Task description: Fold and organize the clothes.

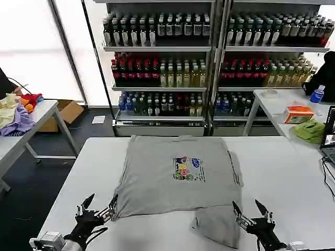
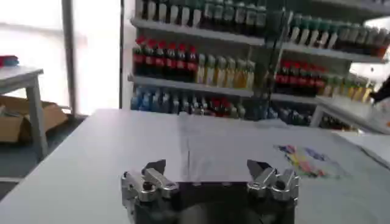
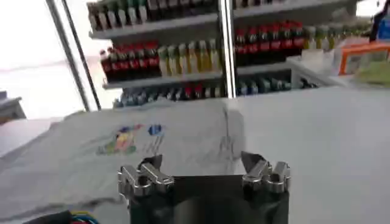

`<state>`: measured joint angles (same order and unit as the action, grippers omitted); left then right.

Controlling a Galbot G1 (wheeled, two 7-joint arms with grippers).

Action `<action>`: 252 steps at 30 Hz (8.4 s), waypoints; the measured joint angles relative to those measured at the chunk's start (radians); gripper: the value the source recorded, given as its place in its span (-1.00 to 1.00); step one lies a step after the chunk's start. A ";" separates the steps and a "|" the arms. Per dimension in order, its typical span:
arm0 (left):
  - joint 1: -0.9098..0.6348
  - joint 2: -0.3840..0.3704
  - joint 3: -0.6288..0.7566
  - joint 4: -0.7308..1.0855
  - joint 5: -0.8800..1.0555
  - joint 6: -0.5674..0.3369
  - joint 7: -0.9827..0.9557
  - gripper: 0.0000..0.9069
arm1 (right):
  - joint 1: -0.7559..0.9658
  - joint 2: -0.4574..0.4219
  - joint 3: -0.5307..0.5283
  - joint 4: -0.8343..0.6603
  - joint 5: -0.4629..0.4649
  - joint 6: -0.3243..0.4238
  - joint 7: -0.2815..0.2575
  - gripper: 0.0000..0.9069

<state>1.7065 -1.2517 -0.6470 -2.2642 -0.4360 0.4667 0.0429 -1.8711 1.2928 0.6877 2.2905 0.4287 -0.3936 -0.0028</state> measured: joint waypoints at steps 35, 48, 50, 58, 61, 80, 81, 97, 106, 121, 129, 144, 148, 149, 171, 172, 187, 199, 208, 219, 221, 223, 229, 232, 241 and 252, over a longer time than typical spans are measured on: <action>-0.047 -0.013 0.132 0.189 0.080 -0.016 -0.054 -0.93 | -0.042 0.027 -0.150 -0.028 -0.113 -0.018 0.041 -1.00; -0.010 -0.036 0.128 0.163 0.119 -0.041 -0.059 -0.93 | -0.101 0.002 -0.133 0.029 -0.150 0.051 -0.063 -1.00; 0.005 -0.038 0.123 0.149 0.127 -0.041 -0.059 -0.93 | -0.124 -0.003 -0.122 0.044 -0.154 0.061 -0.078 -1.00; 0.081 -0.045 0.100 0.079 0.151 -0.029 -0.062 -0.93 | -0.255 -0.016 -0.064 0.109 -0.161 0.133 -0.142 -1.00; 0.115 -0.042 0.089 0.051 0.154 -0.026 -0.063 -0.93 | -0.290 -0.021 -0.045 0.119 -0.157 0.161 -0.157 -1.00; 0.061 0.046 0.020 -0.002 0.002 0.011 -0.026 -0.93 | -0.026 -0.027 -0.001 0.064 0.022 0.215 -0.079 -1.00; 0.043 0.054 0.021 0.004 -0.022 0.017 -0.025 -0.93 | 0.000 -0.033 -0.003 0.057 0.027 0.209 -0.069 -1.00; -0.311 0.147 0.094 0.199 -0.272 0.084 -0.025 -0.93 | 0.396 -0.113 -0.101 -0.173 0.026 0.128 0.057 -1.00; -0.446 0.157 0.132 0.319 -0.305 0.094 -0.040 1.00 | 0.554 -0.103 -0.197 -0.319 -0.005 0.086 0.094 1.00; -0.459 0.146 0.119 0.371 -0.256 0.083 -0.052 1.00 | 0.523 -0.079 -0.182 -0.308 -0.071 0.042 0.087 1.00; -0.368 0.127 0.117 0.335 -0.215 0.083 -0.062 1.00 | 0.421 -0.058 -0.156 -0.261 -0.095 -0.001 0.127 1.00; -0.367 0.080 0.155 0.362 -0.185 0.068 -0.063 -0.76 | 0.409 -0.006 -0.225 -0.285 -0.122 -0.042 0.217 -1.00; -0.372 0.078 0.157 0.379 -0.180 0.054 -0.063 -0.98 | 0.410 -0.005 -0.235 -0.294 -0.125 -0.042 0.221 -1.00; -0.373 0.078 0.157 0.383 -0.179 0.051 -0.062 -0.98 | 0.410 -0.006 -0.237 -0.296 -0.126 -0.043 0.222 -1.00; -0.377 0.090 0.158 0.418 -0.175 0.005 -0.032 -0.96 | 0.396 -0.020 -0.242 -0.287 -0.109 -0.038 0.195 -1.00; -0.375 0.091 0.156 0.415 -0.175 0.005 -0.032 -0.96 | 0.392 -0.023 -0.241 -0.283 -0.106 -0.037 0.191 -1.00; -0.237 0.099 0.090 0.272 -0.154 0.043 -0.051 -0.98 | 0.225 -0.063 -0.169 -0.137 -0.076 -0.066 0.141 -1.00; 0.025 0.031 -0.022 0.069 -0.072 0.087 -0.049 0.22 | 0.031 -0.062 -0.125 -0.014 -0.101 -0.081 0.099 -0.93; 0.164 0.009 -0.094 -0.013 -0.032 0.099 -0.050 1.00 | -0.023 -0.058 -0.102 0.046 -0.109 -0.083 0.084 1.00; 0.171 0.051 -0.194 -0.053 -0.037 0.105 -0.039 1.00 | 0.038 -0.098 -0.027 0.087 -0.042 -0.090 0.047 1.00; 0.144 0.072 -0.201 -0.049 -0.051 0.106 -0.029 1.00 | 0.085 -0.114 -0.025 0.074 -0.033 -0.104 0.042 1.00; 0.108 0.095 -0.201 -0.032 -0.061 0.107 -0.015 1.00 | 0.151 -0.137 -0.028 0.048 -0.017 -0.118 0.032 1.00; -0.053 0.168 -0.139 0.068 -0.098 0.108 0.035 1.00 | 0.404 -0.215 -0.091 -0.098 0.024 -0.145 -0.018 1.00; -0.156 0.201 -0.081 0.145 -0.112 0.107 0.060 1.00 | 0.553 -0.238 -0.155 -0.212 0.040 -0.152 -0.050 1.00; -0.466 0.252 0.112 0.422 -0.128 0.085 0.100 1.00 | 0.929 -0.240 -0.347 -0.565 0.056 -0.170 -0.114 1.00; -0.731 0.268 0.281 0.697 -0.131 0.057 0.127 1.00 | 1.204 -0.178 -0.479 -0.901 0.055 -0.165 -0.161 1.00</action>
<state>0.9752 -0.9840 -0.3656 -1.5676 -0.5669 0.5242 0.1698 -0.6669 1.1149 0.2085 1.3894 0.4837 -0.5583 -0.1637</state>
